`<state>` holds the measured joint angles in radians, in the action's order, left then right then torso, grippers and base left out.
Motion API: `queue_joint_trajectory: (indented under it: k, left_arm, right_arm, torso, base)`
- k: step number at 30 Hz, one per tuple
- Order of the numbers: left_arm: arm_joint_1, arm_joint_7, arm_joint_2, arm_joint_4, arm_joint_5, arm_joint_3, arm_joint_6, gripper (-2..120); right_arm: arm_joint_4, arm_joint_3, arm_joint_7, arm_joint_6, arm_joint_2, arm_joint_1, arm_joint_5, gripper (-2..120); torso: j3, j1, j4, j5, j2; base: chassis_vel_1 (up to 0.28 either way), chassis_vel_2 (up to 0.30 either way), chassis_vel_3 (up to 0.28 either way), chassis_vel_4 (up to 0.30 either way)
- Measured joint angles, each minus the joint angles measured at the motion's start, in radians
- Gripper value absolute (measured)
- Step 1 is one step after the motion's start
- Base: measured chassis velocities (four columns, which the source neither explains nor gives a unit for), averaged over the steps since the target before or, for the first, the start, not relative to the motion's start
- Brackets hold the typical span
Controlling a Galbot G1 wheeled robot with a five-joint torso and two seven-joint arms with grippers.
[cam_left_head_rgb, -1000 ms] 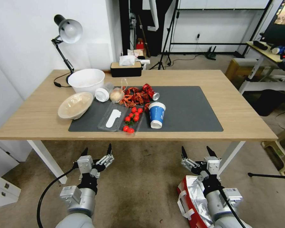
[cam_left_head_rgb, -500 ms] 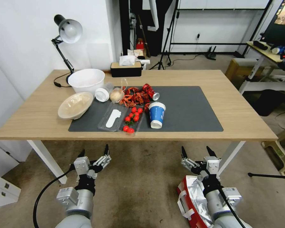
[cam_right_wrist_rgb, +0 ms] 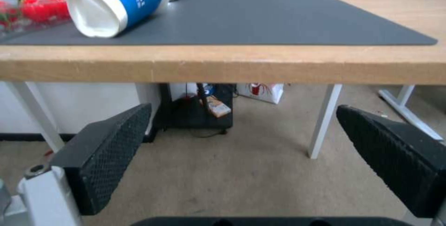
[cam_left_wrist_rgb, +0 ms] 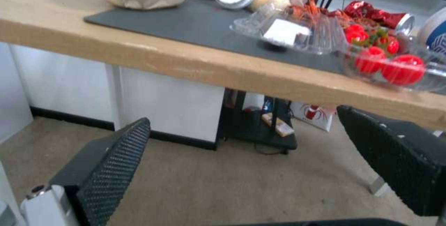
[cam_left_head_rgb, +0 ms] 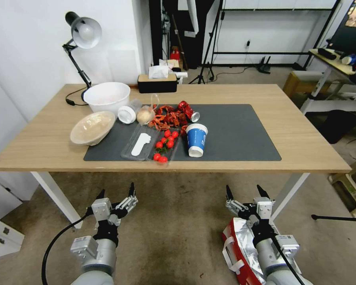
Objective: Pick up the food delivery bag from the floor and place it on the table.
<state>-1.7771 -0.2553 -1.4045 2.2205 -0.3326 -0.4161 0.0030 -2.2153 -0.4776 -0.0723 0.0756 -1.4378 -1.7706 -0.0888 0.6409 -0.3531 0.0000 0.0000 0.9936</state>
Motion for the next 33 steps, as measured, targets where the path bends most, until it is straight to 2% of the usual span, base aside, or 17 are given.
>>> queue_joint_trajectory:
  k: [19,33]
  left_arm:
    - [0.005,0.001,0.001,-0.013,0.001,0.007,0.000,100]
    - [0.006,0.002,0.000,-0.020,0.000,0.008,0.001,100]
  right_arm:
    - [0.016,-0.010,0.004,0.012,0.010,0.015,-0.009,100]
    - [0.029,-0.014,0.006,0.015,0.016,0.024,-0.013,100]
  torso:
    - [-0.054,0.041,0.0000,0.0000,-0.094]
    - [-0.084,0.063,0.0000,0.0001,-0.147]
  base:
    - [0.000,0.000,0.000,0.000]
    - [0.000,0.000,0.000,0.000]
